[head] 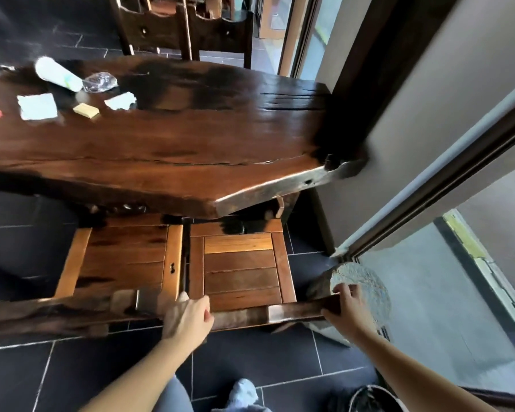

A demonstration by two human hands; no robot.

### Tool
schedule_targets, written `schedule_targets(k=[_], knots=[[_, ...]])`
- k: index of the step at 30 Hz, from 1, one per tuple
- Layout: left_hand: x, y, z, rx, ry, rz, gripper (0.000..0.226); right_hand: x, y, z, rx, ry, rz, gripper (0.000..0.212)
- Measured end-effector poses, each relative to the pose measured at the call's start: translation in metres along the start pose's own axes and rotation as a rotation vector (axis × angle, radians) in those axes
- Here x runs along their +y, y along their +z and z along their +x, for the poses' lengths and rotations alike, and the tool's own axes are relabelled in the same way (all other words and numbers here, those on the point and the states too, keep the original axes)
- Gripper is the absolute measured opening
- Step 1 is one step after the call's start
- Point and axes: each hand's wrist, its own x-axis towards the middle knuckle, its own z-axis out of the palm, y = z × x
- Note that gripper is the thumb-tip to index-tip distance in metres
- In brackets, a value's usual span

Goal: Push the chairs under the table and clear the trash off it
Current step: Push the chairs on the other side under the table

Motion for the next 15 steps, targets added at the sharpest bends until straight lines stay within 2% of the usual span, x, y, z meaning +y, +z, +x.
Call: schedule_targets(k=[3, 9, 13, 15], knots=[[-0.004, 0.01, 0.005, 0.034, 0.022, 0.043, 0.024, 0.004, 0.007, 0.003, 0.039, -0.047, -0.057, 0.061], [-0.003, 0.018, 0.012, 0.083, 0.085, 0.058, 0.031, 0.006, 0.005, 0.008, -0.011, -0.025, -0.095, 0.062], [-0.011, 0.016, 0.03, 0.126, 0.08, 0.092, 0.029, -0.009, 0.0, 0.016, -0.04, -0.014, -0.121, 0.058], [-0.014, 0.009, 0.046, 0.138, 0.071, 0.113, 0.019, -0.02, -0.004, 0.026, -0.032, -0.017, -0.127, 0.054]])
